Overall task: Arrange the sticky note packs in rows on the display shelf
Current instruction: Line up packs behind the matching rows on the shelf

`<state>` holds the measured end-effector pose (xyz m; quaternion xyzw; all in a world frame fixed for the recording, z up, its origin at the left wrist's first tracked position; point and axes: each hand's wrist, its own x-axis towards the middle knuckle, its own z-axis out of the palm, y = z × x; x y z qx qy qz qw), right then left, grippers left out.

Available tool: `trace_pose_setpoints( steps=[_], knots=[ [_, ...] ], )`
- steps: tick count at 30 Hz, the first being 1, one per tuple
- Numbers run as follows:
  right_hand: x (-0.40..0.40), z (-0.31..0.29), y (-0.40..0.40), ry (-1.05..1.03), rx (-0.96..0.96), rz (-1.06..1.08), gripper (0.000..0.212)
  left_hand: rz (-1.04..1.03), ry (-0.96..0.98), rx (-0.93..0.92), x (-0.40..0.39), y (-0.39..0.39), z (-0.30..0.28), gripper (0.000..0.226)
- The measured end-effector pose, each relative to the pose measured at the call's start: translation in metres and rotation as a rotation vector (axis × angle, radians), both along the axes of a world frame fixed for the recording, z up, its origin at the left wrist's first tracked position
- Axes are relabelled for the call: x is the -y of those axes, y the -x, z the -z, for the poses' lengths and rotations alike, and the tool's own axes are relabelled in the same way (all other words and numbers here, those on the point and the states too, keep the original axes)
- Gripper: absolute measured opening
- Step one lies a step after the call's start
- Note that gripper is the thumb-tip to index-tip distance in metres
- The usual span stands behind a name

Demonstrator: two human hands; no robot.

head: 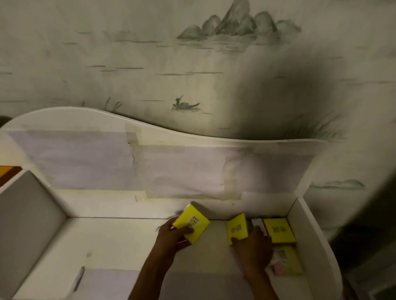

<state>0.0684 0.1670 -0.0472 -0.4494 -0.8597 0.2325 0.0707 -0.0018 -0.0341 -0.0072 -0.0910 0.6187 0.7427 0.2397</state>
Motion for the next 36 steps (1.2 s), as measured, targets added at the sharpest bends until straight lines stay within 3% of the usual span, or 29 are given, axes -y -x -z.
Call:
trace_pose_setpoints(
  steps=[3, 8, 13, 15, 20, 29, 36],
  knots=[
    [-0.001, 0.002, -0.002, 0.109, -0.226, -0.023, 0.021, 0.007, -0.044, -0.038, 0.004, -0.010, -0.003, 0.042],
    [0.002, -0.007, -0.010, 0.258, -0.527, -0.105, 0.016, -0.054, -0.067, -0.051, 0.011, -0.022, -0.013, 0.027],
    [0.009, -0.017, -0.010, 0.926, -0.773, -0.121, 0.023, -0.152, -0.133, -0.055, 0.027, -0.037, -0.018, 0.038],
    [0.019, -0.022, -0.012, 1.066, -0.814, -0.149, 0.023, -0.231, -0.140, -0.070, 0.037, -0.043, -0.018, 0.042],
    [0.060, -0.029, -0.015, 1.223, -0.780, -0.275, 0.021, -0.358, -0.120, -0.148, 0.079, -0.066, -0.022, 0.053],
    [0.182, -0.040, -0.018, 1.271, -0.579, -0.511, 0.017, -0.525, -0.105, -0.156, 0.199, -0.106, -0.033, 0.027],
    [0.319, -0.060, -0.037, 1.251, -0.528, -0.641, 0.011, -0.579, -0.061, -0.194, 0.328, -0.139, -0.038, 0.029]
  ],
)
